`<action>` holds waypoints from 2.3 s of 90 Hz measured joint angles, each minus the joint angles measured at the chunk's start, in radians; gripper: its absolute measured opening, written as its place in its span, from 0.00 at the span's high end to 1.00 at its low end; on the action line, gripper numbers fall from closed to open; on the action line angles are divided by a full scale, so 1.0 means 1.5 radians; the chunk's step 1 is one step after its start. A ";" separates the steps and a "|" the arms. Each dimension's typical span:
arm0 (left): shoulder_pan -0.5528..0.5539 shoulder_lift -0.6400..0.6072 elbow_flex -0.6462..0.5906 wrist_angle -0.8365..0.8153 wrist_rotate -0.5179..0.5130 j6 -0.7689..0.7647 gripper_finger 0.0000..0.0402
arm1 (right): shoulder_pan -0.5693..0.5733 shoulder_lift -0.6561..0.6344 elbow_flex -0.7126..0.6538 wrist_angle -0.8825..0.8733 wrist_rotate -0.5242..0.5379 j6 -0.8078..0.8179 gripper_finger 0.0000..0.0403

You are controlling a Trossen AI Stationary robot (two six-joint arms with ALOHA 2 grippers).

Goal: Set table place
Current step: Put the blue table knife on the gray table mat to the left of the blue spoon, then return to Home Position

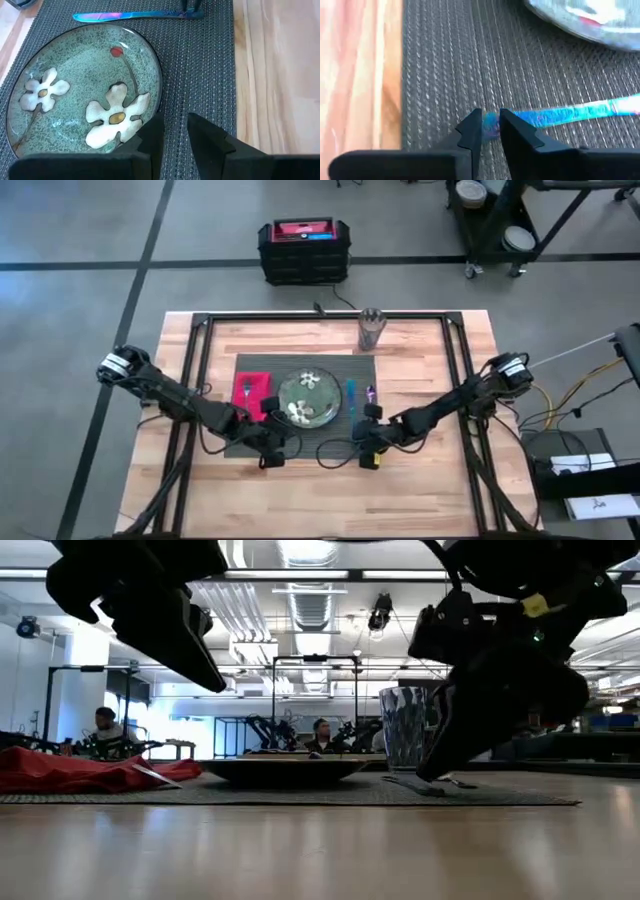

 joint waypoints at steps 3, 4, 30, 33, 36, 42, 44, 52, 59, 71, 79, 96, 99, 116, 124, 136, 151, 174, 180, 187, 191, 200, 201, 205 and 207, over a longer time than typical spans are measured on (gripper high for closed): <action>0.000 0.000 0.000 0.000 0.000 0.000 0.81 | 0.000 0.000 0.000 -0.001 0.000 0.000 0.89; 0.000 0.000 0.000 0.000 0.000 0.000 0.81 | 0.000 0.000 0.000 -0.001 0.000 0.000 0.89; 0.000 -0.006 0.006 -0.006 -0.016 0.000 0.81 | 0.000 -0.041 0.014 -0.012 -0.001 0.007 0.92; 0.000 -0.012 0.013 -0.007 -0.018 0.003 0.81 | -0.001 -0.055 0.020 -0.013 -0.001 0.000 0.92; 0.000 -0.021 0.022 -0.008 -0.018 0.009 0.82 | -0.002 -0.074 0.024 -0.018 -0.001 -0.016 0.92; 0.000 -0.048 0.032 -0.013 -0.021 0.026 0.84 | -0.009 -0.111 0.030 -0.026 -0.002 -0.046 0.92; 0.000 -0.059 0.032 -0.013 -0.024 0.034 0.86 | -0.013 -0.125 0.031 -0.025 -0.004 -0.058 0.92; 0.004 -0.108 0.021 -0.016 -0.047 0.083 0.95 | -0.039 -0.182 0.031 -0.036 -0.016 -0.103 0.93; 0.019 -0.174 -0.011 -0.007 -0.088 0.127 0.98 | -0.077 -0.232 0.026 -0.055 -0.072 -0.139 0.96; 0.072 -0.316 -0.106 0.053 -0.036 0.184 0.99 | -0.159 -0.314 -0.007 -0.060 -0.185 -0.170 0.99; 0.138 -0.416 -0.175 0.087 0.053 0.186 1.00 | -0.200 -0.368 -0.046 -0.059 -0.209 -0.174 0.99; 0.256 -0.600 -0.284 0.099 0.149 0.125 1.00 | -0.218 -0.496 -0.155 -0.028 -0.211 -0.152 0.99; 0.268 -0.628 -0.298 0.098 0.136 0.105 1.00 | -0.217 -0.517 -0.173 -0.029 -0.213 -0.133 0.99; 0.285 -0.729 -0.348 0.110 0.100 0.070 0.98 | -0.217 -0.606 -0.231 -0.023 -0.212 -0.084 0.99; 0.285 -0.751 -0.362 0.116 0.100 0.078 0.97 | -0.218 -0.647 -0.271 0.018 -0.176 -0.094 0.99; 0.285 -0.765 -0.381 0.122 0.102 0.107 0.97 | -0.220 -0.723 -0.354 0.080 -0.122 -0.104 0.99; 0.285 -0.772 -0.393 0.152 0.102 0.133 0.97 | -0.227 -0.843 -0.435 0.098 -0.115 -0.104 0.99; 0.290 -0.779 -0.403 0.149 0.103 0.145 0.97 | -0.227 -1.033 -0.503 0.100 -0.106 -0.161 0.99; 0.299 -0.786 -0.407 0.144 0.103 0.141 0.97 | -0.227 -1.080 -0.521 0.093 -0.103 -0.170 0.99; 0.309 -0.801 -0.412 0.127 0.104 0.134 0.97 | -0.227 -1.131 -0.523 0.056 -0.078 -0.169 0.99; 0.315 -0.814 -0.417 0.121 0.109 0.132 0.97 | -0.227 -1.146 -0.523 0.038 -0.070 -0.172 0.99; 0.322 -0.852 -0.432 0.112 0.142 0.120 0.97 | -0.227 -1.141 -0.523 0.039 -0.072 -0.178 0.99; 0.322 -0.856 -0.435 0.114 0.145 0.119 0.97 | -0.227 -1.139 -0.523 0.039 -0.072 -0.178 0.99; 0.324 -0.877 -0.448 0.114 0.153 0.109 0.97 | -0.227 -1.132 -0.523 0.036 -0.071 -0.178 0.99; 0.324 -0.889 -0.456 0.110 0.155 0.104 0.97 | -0.227 -1.130 -0.523 0.033 -0.072 -0.179 0.99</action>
